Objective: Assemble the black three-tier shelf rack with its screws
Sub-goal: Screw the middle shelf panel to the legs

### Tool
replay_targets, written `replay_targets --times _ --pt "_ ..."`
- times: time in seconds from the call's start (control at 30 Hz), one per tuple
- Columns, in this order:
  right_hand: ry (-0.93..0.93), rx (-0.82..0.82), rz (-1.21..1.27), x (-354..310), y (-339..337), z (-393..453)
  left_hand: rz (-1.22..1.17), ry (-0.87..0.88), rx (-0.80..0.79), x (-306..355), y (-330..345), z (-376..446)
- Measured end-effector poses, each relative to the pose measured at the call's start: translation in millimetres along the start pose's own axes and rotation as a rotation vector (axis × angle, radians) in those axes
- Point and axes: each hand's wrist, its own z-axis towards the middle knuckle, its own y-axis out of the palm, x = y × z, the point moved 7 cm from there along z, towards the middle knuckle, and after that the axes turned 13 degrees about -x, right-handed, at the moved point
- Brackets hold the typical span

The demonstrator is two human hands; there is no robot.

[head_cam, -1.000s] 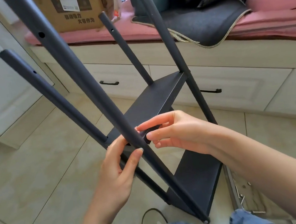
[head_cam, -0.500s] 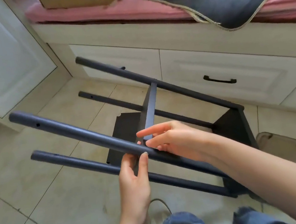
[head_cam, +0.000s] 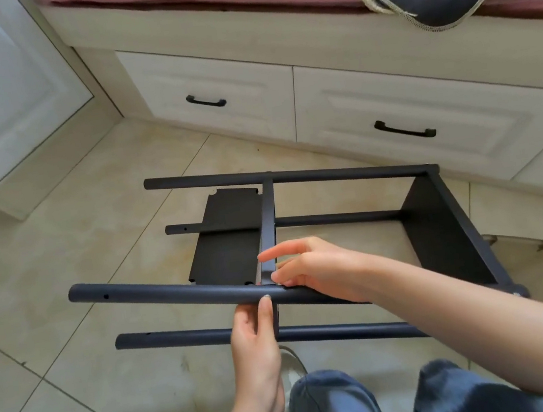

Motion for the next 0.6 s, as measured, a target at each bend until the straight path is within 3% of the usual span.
replay_targets --times 0.23,0.6 --pt "0.033 0.182 0.026 3 -40 -38 0.027 -0.073 0.050 -14 -4 1" --pt "0.011 0.555 -0.058 49 -124 -193 0.046 -0.115 0.068 -14 -5 -8"
